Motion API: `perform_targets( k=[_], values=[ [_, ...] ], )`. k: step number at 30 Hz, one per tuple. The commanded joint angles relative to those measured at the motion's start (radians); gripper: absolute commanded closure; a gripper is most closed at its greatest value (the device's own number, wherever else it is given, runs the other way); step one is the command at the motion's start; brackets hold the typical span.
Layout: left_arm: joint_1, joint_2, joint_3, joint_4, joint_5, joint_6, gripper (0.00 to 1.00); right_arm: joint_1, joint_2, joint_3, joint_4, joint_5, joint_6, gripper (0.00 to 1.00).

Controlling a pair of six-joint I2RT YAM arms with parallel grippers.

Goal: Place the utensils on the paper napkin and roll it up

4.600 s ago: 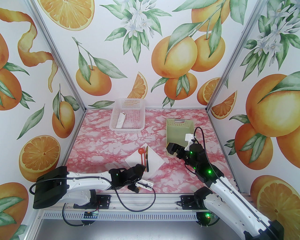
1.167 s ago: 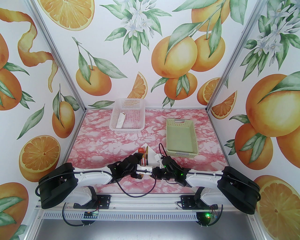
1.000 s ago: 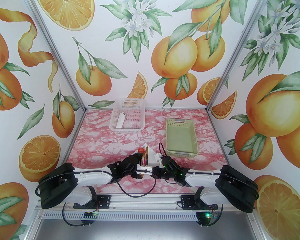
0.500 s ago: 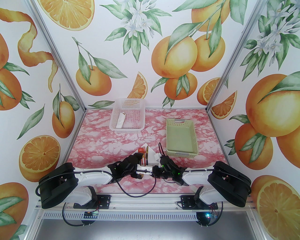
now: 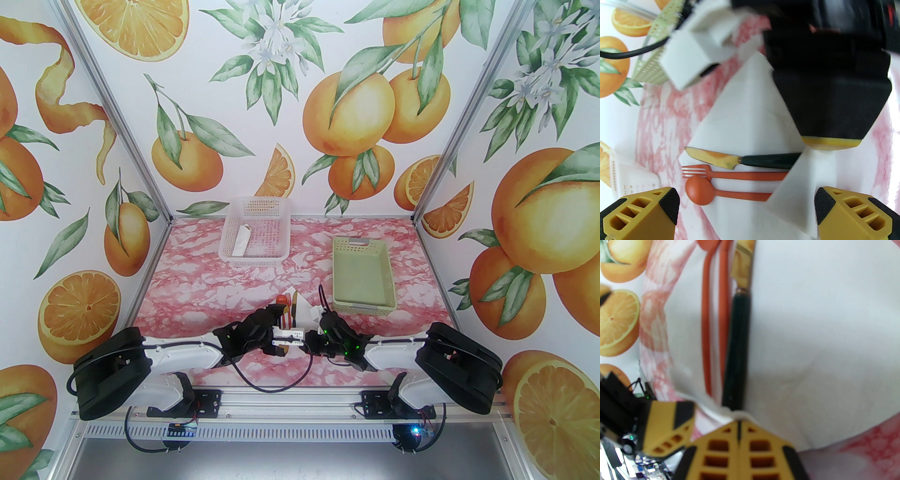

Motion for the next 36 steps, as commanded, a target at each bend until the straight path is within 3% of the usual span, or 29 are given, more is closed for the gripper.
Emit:
perform_targets(
  k=[1, 5, 10, 13, 16, 22, 27, 31, 36],
  values=[
    [0.014, -0.093, 0.024, 0.035, 0.009, -0.142, 0.0, 0.006, 0.021, 0.023, -0.043, 0.037, -0.001, 1.0],
    [0.03, -0.208, 0.023, -0.02, -0.06, -0.37, 0.0, 0.006, 0.032, 0.025, -0.05, 0.035, -0.002, 1.0],
    [0.039, -0.317, 0.073, -0.269, -0.124, -0.714, 0.0, 0.007, 0.042, 0.027, -0.048, 0.035, 0.002, 1.0],
    [0.046, -0.341, 0.089, -0.383, -0.101, -0.903, 0.02, 0.006, 0.041, 0.027, -0.054, 0.036, 0.004, 1.0],
    [0.054, -0.338, 0.106, -0.489, -0.033, -1.003, 0.07, 0.006, 0.035, 0.024, -0.063, 0.04, 0.004, 1.0],
    [0.099, -0.323, 0.073, -0.503, 0.191, -1.158, 0.31, 0.006, 0.028, 0.021, -0.073, 0.043, 0.004, 1.0],
    [0.14, -0.275, 0.017, -0.374, 0.377, -1.253, 0.58, 0.006, 0.029, 0.021, -0.073, 0.04, 0.002, 1.0],
    [0.143, -0.189, 0.013, -0.323, 0.45, -1.267, 0.76, 0.006, 0.033, 0.021, -0.07, 0.038, 0.002, 1.0],
    [0.143, -0.076, 0.02, -0.274, 0.507, -1.261, 0.87, 0.006, 0.036, 0.019, -0.068, 0.038, 0.001, 1.0]
  ],
)
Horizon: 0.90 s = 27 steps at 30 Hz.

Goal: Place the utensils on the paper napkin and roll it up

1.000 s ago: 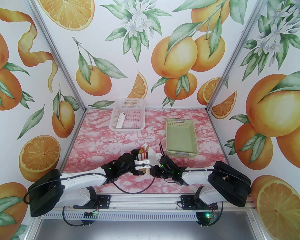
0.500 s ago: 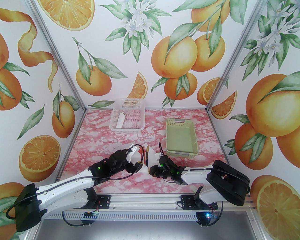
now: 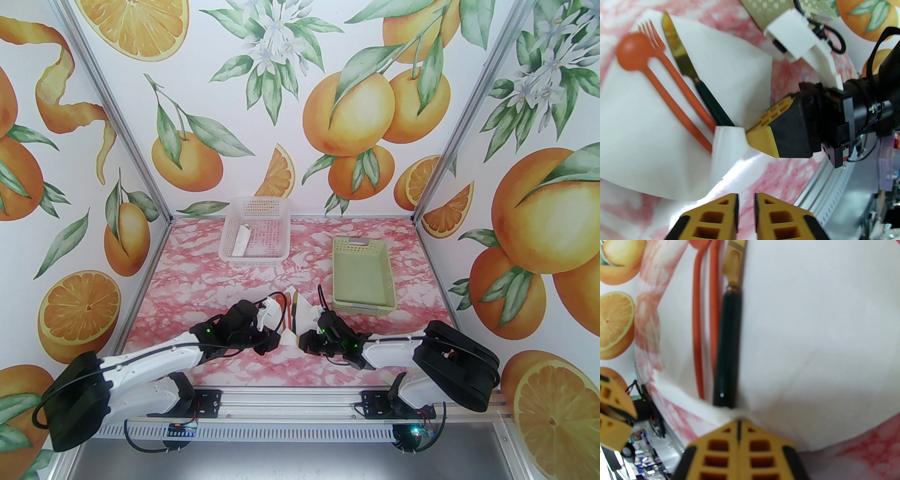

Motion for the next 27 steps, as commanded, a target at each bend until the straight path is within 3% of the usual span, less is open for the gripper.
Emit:
perform_targets(
  k=[1, 12, 27],
  values=[
    [0.006, 0.056, 0.002, 0.069, 0.073, -0.006, 0.88, 0.006, 0.017, 0.0, -0.049, 0.029, 0.001, 1.0],
    [0.006, 0.171, 0.026, 0.077, 0.004, 0.03, 0.87, 0.006, 0.02, -0.002, -0.048, 0.026, 0.002, 1.0],
    [0.008, 0.218, 0.057, 0.084, -0.031, 0.049, 0.86, 0.007, 0.028, -0.005, -0.043, 0.023, 0.002, 1.0]
  ],
)
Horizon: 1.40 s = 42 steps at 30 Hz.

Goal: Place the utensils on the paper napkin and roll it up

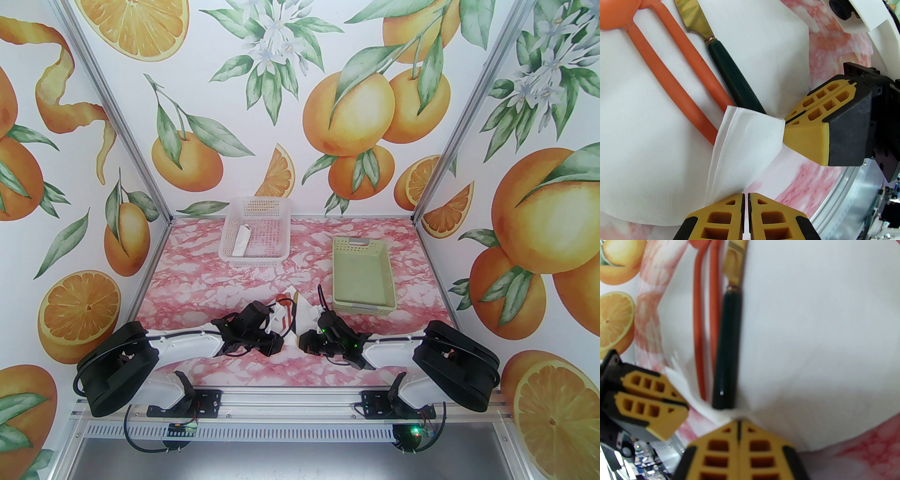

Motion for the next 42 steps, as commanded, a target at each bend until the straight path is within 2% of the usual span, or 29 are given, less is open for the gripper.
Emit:
perform_targets(
  k=[1, 23, 33, 42],
  values=[
    [0.005, 0.007, 0.032, 0.024, -0.016, 0.021, 0.86, 0.006, 0.027, -0.004, -0.042, 0.023, 0.002, 1.0],
    [0.008, 0.053, 0.017, -0.032, -0.062, 0.049, 0.83, 0.005, 0.005, -0.001, -0.08, 0.032, 0.001, 1.0],
    [0.008, 0.055, 0.006, -0.045, -0.07, 0.054, 0.83, 0.003, -0.043, 0.005, -0.154, 0.057, -0.011, 1.0],
    [0.007, 0.066, 0.012, -0.043, -0.063, 0.059, 0.83, -0.019, -0.15, 0.004, -0.284, 0.089, -0.041, 1.0]
  ],
)
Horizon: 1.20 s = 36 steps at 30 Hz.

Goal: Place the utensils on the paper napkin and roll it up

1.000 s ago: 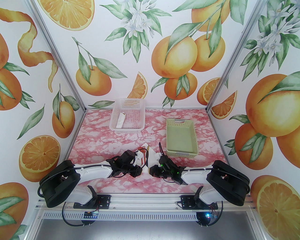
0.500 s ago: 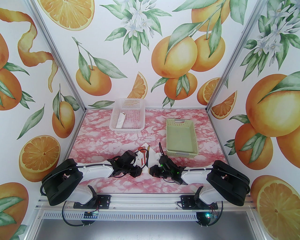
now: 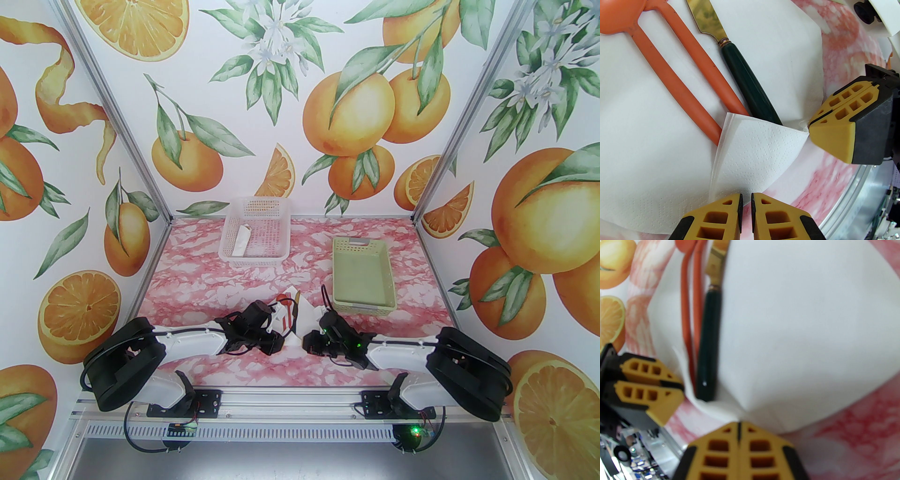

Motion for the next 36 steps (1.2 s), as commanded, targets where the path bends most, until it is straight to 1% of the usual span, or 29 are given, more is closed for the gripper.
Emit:
perform_targets(
  k=[1, 6, 10, 13, 19, 24, 30, 36],
  values=[
    [0.005, 0.024, 0.002, -0.037, -0.016, 0.014, 0.83, -0.014, -0.048, 0.0, -0.103, 0.039, -0.029, 1.0],
    [0.006, 0.027, 0.007, -0.034, -0.013, 0.014, 0.83, -0.014, -0.104, 0.052, -0.17, 0.024, -0.06, 1.0],
    [0.005, 0.029, 0.01, -0.032, -0.012, 0.015, 0.82, -0.009, -0.121, 0.088, -0.167, 0.006, -0.07, 1.0],
    [0.005, 0.03, 0.012, -0.032, -0.009, 0.014, 0.82, 0.002, -0.097, 0.103, -0.124, -0.012, -0.066, 1.0],
    [0.005, 0.032, 0.009, -0.028, -0.01, 0.013, 0.82, 0.02, 0.021, 0.138, -0.041, -0.048, -0.058, 1.0],
    [0.005, 0.03, 0.009, -0.028, -0.009, 0.012, 0.82, 0.023, 0.09, 0.131, 0.008, -0.049, -0.042, 1.0],
    [0.006, 0.026, 0.007, -0.029, -0.01, 0.013, 0.82, 0.024, 0.114, 0.116, 0.012, -0.03, -0.032, 1.0],
    [0.006, 0.015, 0.002, -0.035, -0.019, 0.011, 0.81, 0.024, 0.124, 0.108, -0.041, -0.005, -0.03, 1.0]
  ],
)
